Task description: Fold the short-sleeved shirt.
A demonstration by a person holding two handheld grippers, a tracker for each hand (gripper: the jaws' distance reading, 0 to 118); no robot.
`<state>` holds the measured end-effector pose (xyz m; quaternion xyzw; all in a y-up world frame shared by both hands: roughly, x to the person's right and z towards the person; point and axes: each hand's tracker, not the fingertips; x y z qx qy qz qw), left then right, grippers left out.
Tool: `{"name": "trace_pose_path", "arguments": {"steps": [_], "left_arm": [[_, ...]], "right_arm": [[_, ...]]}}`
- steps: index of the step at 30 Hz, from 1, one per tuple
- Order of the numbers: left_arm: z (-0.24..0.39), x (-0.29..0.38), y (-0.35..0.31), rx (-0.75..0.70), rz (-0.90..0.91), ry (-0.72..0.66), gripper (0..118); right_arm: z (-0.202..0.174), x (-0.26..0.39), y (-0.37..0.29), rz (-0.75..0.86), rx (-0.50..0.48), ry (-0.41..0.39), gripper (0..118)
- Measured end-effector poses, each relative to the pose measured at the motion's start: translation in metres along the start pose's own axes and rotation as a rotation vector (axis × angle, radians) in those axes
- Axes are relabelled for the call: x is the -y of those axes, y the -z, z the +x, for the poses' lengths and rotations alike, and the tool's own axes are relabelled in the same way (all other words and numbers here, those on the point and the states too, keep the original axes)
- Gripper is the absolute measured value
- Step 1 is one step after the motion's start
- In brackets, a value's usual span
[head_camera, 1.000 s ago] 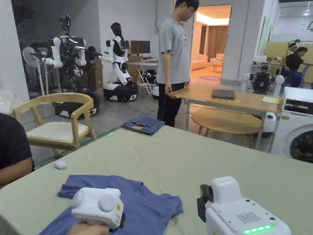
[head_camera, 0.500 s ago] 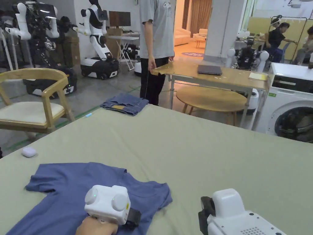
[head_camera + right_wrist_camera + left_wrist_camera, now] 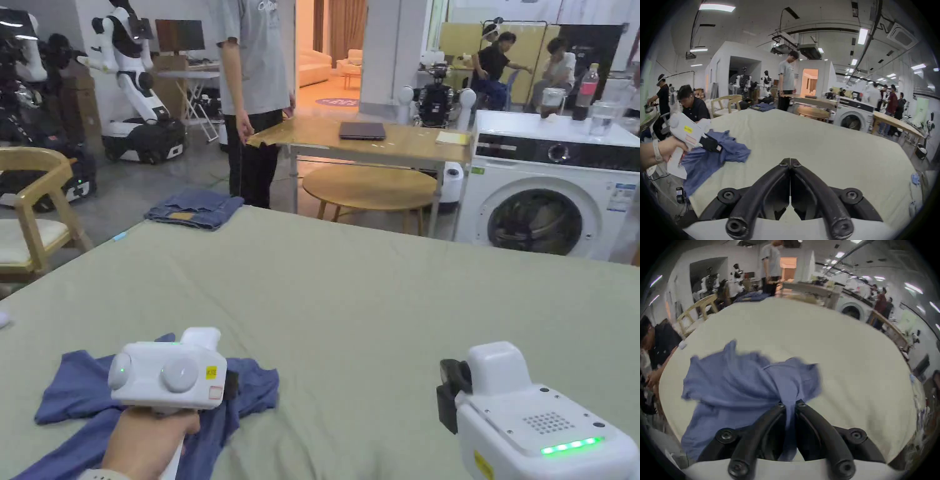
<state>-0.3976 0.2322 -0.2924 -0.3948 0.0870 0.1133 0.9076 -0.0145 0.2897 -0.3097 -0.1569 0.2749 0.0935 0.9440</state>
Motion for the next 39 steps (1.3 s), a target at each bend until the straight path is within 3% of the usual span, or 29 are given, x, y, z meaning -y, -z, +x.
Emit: {"name": "trace_pose_path", "arguments": {"steps": [9, 13, 16, 21, 24, 26, 28, 29, 34, 37, 39], "left_arm": [[0.268, -0.032, -0.038, 0.426, 0.126, 0.179, 1], [0.39, -0.018, -0.038, 0.543, 0.094, 0.295, 1], [0.463, 0.011, -0.013, 0.549, 0.03, 0.382, 1], [0.537, 0.075, 0.059, 0.435, -0.134, 0.498, 1], [0.541, 0.101, 0.081, 0.434, -0.163, 0.427, 1], [0.538, 0.107, 0.081, 0.433, -0.135, 0.412, 14], [0.528, 0.1, 0.067, 0.447, -0.101, 0.418, 87], [0.524, 0.095, 0.057, 0.456, -0.077, 0.426, 105], [0.442, 0.06, -0.063, 0.415, 0.318, 0.406, 106], [0.368, 0.067, -0.13, 0.246, 0.559, 0.421, 106], [0.317, 0.076, -0.156, 0.127, 0.619, 0.407, 106]], "right_arm": [[0.134, 0.013, -0.114, 0.016, 0.285, 0.054, 0], [0.189, 0.022, -0.163, 0.008, 0.401, 0.087, 0], [0.222, 0.033, -0.193, -0.013, 0.478, 0.112, 0], [0.26, 0.059, -0.225, -0.05, 0.554, 0.139, 0], [0.272, 0.072, -0.235, -0.081, 0.582, 0.112, 0], [0.276, 0.077, -0.239, -0.086, 0.575, 0.125, 0], [0.275, 0.079, -0.236, -0.076, 0.563, 0.139, 0], [0.273, 0.079, -0.234, -0.072, 0.558, 0.143, 0], [0.244, 0.076, -0.216, -0.006, 0.459, 0.195, 0], [0.218, 0.075, -0.207, 0.043, 0.388, 0.183, 0], [0.202, 0.074, -0.202, 0.077, 0.358, 0.163, 0]]}}
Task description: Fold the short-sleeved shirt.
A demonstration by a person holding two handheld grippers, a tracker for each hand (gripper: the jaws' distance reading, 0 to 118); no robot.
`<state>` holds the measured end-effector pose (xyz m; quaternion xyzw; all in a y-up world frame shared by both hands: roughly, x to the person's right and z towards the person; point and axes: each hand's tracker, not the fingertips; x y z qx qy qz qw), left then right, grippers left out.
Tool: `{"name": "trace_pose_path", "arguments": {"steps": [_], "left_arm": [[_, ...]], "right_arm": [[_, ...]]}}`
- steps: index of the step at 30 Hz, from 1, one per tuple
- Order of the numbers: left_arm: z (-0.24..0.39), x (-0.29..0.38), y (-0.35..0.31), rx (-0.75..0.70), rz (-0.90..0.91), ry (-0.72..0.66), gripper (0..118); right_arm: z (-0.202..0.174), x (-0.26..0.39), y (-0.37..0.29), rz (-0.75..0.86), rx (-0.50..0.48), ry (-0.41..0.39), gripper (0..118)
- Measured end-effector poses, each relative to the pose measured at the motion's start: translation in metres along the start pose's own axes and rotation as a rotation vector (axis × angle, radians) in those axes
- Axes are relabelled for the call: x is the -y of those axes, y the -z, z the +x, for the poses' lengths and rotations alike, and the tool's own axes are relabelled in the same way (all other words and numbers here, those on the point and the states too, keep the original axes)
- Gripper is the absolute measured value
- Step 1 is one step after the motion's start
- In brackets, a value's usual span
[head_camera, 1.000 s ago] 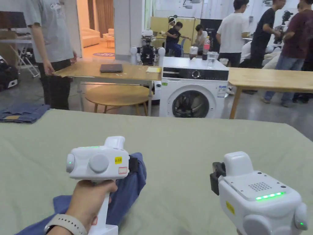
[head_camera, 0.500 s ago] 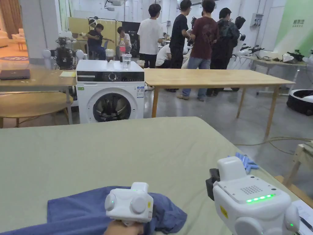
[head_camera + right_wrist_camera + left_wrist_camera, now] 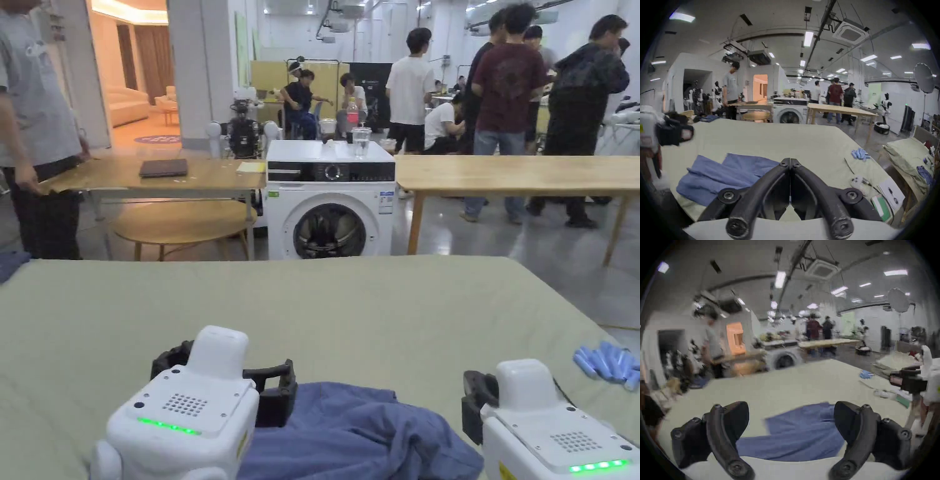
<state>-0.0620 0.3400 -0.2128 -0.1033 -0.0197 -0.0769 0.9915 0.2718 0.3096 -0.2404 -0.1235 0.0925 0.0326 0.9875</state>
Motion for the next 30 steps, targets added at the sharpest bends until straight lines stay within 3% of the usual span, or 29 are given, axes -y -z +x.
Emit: {"name": "trace_pose_path", "arguments": {"steps": [3, 5, 6, 7, 8, 13, 17, 20, 21, 22, 24, 30], "left_arm": [[-0.055, 0.026, -0.04, -0.154, -0.065, 0.024, 106], [-0.078, 0.043, -0.049, -0.169, -0.154, 0.032, 105], [-0.089, 0.052, -0.053, -0.158, -0.188, 0.021, 80], [-0.096, 0.058, -0.054, -0.159, -0.22, -0.01, 35], [-0.1, 0.064, -0.049, -0.215, -0.26, -0.026, 0], [-0.131, 0.077, -0.015, -0.171, -0.37, -0.093, 0], [-0.167, 0.099, 0.047, -0.115, -0.544, -0.201, 0], [-0.178, 0.118, 0.098, -0.106, -0.615, -0.202, 0], [-0.183, 0.121, 0.113, -0.117, -0.626, -0.204, 13], [-0.184, 0.127, 0.131, -0.121, -0.64, -0.197, 41], [-0.185, 0.14, 0.164, -0.146, -0.711, -0.174, 111], [-0.191, 0.189, 0.223, -0.217, -0.821, -0.126, 113]], "right_arm": [[-0.021, 0.0, -0.002, 0.024, -0.015, 0.011, 0], [-0.032, 0.0, -0.003, 0.035, -0.028, 0.023, 0], [-0.038, -0.001, -0.003, 0.037, -0.031, 0.023, 0], [-0.041, 0.0, -0.001, 0.038, -0.038, 0.024, 0], [-0.044, 0.0, 0.001, 0.036, -0.049, 0.021, 0], [-0.049, 0.002, 0.007, 0.012, -0.047, -0.005, 0], [-0.041, 0.003, 0.013, -0.009, -0.032, 0.006, 0], [-0.03, 0.007, 0.02, -0.029, -0.014, 0.007, 0], [-0.026, 0.009, 0.023, -0.04, -0.005, 0.007, 0], [-0.021, 0.012, 0.027, -0.052, 0.009, 0.003, 0], [-0.012, 0.017, 0.033, -0.083, 0.036, -0.005, 0], [0.026, 0.033, 0.047, -0.163, 0.103, 0.037, 0]]}}
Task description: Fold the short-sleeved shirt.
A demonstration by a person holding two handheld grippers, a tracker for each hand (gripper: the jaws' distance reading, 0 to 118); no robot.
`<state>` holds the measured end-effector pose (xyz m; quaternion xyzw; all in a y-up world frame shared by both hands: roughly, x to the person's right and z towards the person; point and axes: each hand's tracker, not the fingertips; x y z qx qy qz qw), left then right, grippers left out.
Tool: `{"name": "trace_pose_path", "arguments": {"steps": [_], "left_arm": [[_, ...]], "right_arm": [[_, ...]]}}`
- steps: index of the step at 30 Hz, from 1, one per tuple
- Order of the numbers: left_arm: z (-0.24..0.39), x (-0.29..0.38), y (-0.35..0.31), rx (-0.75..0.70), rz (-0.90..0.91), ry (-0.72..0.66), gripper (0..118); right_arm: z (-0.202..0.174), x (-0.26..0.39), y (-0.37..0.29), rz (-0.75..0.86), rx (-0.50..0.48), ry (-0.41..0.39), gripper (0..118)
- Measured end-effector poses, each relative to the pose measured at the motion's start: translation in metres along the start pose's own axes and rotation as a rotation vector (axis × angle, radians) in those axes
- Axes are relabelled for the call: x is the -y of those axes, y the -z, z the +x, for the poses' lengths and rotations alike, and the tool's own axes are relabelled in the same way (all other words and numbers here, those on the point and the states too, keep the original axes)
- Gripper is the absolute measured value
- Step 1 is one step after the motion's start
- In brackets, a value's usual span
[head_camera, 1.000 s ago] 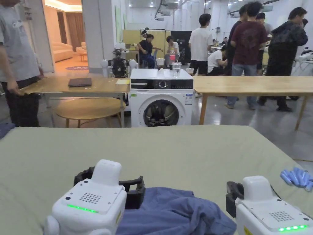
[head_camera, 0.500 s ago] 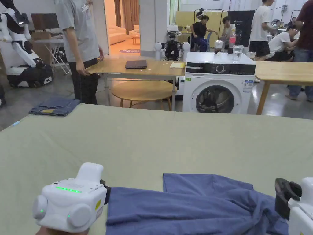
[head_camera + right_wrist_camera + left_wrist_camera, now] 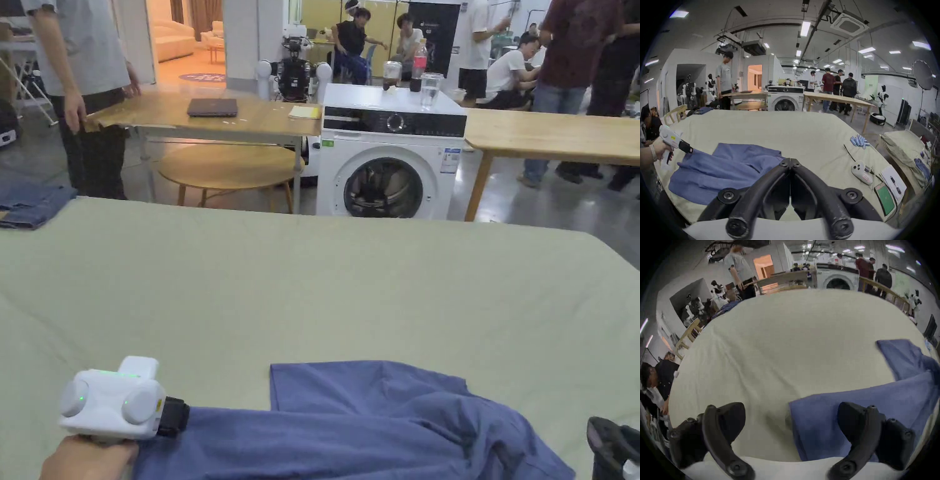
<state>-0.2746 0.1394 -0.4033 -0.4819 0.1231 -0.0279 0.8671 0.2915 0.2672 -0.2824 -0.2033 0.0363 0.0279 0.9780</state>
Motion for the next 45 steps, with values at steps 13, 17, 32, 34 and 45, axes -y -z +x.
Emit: {"name": "trace_pose_path", "arguments": {"steps": [13, 17, 32, 34, 45], "left_arm": [[0.033, 0.011, -0.08, 0.038, 0.115, 0.021, 0], [0.03, 0.008, -0.096, 0.06, 0.139, 0.006, 0], [-0.003, -0.001, -0.133, -0.013, 0.24, 0.042, 0], [-0.016, -0.016, -0.156, -0.023, 0.294, 0.033, 0], [-0.058, -0.12, -0.277, -0.118, 0.582, -0.01, 0]], "right_arm": [[0.051, 0.062, 0.121, -0.374, -0.012, -0.118, 112], [0.048, 0.072, 0.145, -0.381, -0.027, -0.17, 118], [0.069, 0.017, 0.112, -0.292, -0.05, 0.005, 7], [0.065, -0.009, 0.095, -0.219, -0.041, -0.032, 7], [0.052, -0.201, 0.042, 0.108, 0.047, -0.051, 7]]}}
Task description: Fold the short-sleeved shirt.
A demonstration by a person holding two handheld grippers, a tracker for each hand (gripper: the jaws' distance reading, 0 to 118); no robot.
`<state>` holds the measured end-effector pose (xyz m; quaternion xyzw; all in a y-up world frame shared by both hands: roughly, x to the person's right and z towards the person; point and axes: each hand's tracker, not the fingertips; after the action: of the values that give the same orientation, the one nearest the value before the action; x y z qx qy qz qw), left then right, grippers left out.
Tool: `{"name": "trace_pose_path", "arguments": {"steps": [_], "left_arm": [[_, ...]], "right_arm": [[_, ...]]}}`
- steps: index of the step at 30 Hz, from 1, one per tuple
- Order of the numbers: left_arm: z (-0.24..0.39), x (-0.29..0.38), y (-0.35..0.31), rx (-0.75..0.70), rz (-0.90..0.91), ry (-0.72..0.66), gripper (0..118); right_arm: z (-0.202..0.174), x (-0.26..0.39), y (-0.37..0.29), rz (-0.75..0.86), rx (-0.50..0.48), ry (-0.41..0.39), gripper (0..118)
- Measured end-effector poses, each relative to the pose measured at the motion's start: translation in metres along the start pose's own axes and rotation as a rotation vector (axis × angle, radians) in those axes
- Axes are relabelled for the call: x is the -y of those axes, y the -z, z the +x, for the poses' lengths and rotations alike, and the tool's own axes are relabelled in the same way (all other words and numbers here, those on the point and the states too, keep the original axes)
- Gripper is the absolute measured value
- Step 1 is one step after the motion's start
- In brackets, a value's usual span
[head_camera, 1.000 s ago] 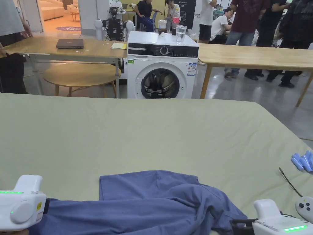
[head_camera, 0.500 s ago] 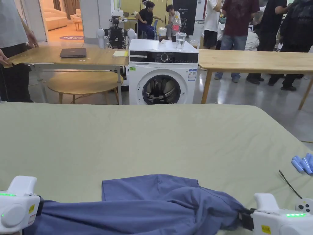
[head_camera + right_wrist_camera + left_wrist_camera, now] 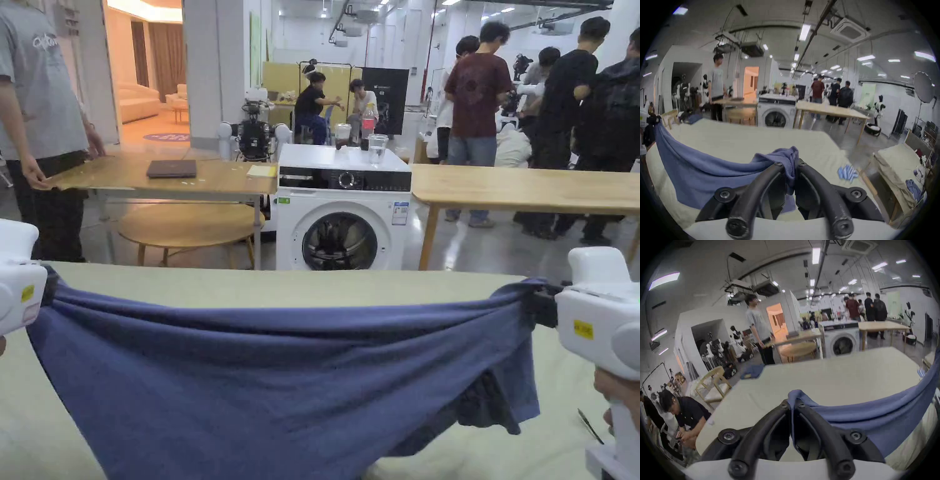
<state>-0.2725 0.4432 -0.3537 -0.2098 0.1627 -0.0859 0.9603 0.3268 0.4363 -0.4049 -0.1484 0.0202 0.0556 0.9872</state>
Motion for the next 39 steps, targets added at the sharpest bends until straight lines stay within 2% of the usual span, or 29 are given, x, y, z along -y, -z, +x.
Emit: {"name": "trace_pose_path", "arguments": {"steps": [5, 7, 9, 14, 17, 22, 26, 28, 35, 39], "left_arm": [[-0.002, -0.07, -0.003, -0.028, 0.099, -0.009, 0], [0.0, -0.096, -0.001, -0.045, 0.141, 0.002, 0], [0.002, -0.118, 0.0, -0.057, 0.168, 0.012, 0], [0.004, -0.148, 0.013, -0.051, 0.192, -0.009, 0], [0.01, -0.138, 0.031, -0.036, 0.179, -0.018, 0], [0.036, -0.079, 0.083, -0.022, 0.08, -0.02, 0], [0.048, -0.036, 0.107, 0.004, 0.025, -0.066, 0], [0.053, -0.021, 0.114, 0.002, -0.055, -0.026, 0], [0.034, -0.002, 0.058, 0.054, 0.002, -0.044, 0], [0.026, 0.051, 0.006, 0.138, -0.042, -0.051, 0]], "right_arm": [[0.006, -0.074, 0.0, 0.115, 0.075, -0.018, 7], [0.009, -0.099, -0.002, 0.153, 0.078, 0.014, 7], [0.01, -0.118, 0.0, 0.174, 0.076, 0.038, 7], [0.013, -0.139, 0.013, 0.198, 0.106, 0.025, 7], [0.012, -0.126, 0.035, 0.177, 0.117, 0.033, 7], [-0.002, -0.068, 0.079, 0.096, 0.138, 0.04, 7], [-0.013, -0.02, 0.105, 0.049, 0.181, 0.013, 7], [-0.008, -0.007, 0.112, 0.044, 0.183, 0.011, 7], [0.006, 0.019, 0.062, 0.022, 0.149, -0.017, 7], [0.014, 0.071, 0.008, -0.011, 0.116, -0.035, 7]]}}
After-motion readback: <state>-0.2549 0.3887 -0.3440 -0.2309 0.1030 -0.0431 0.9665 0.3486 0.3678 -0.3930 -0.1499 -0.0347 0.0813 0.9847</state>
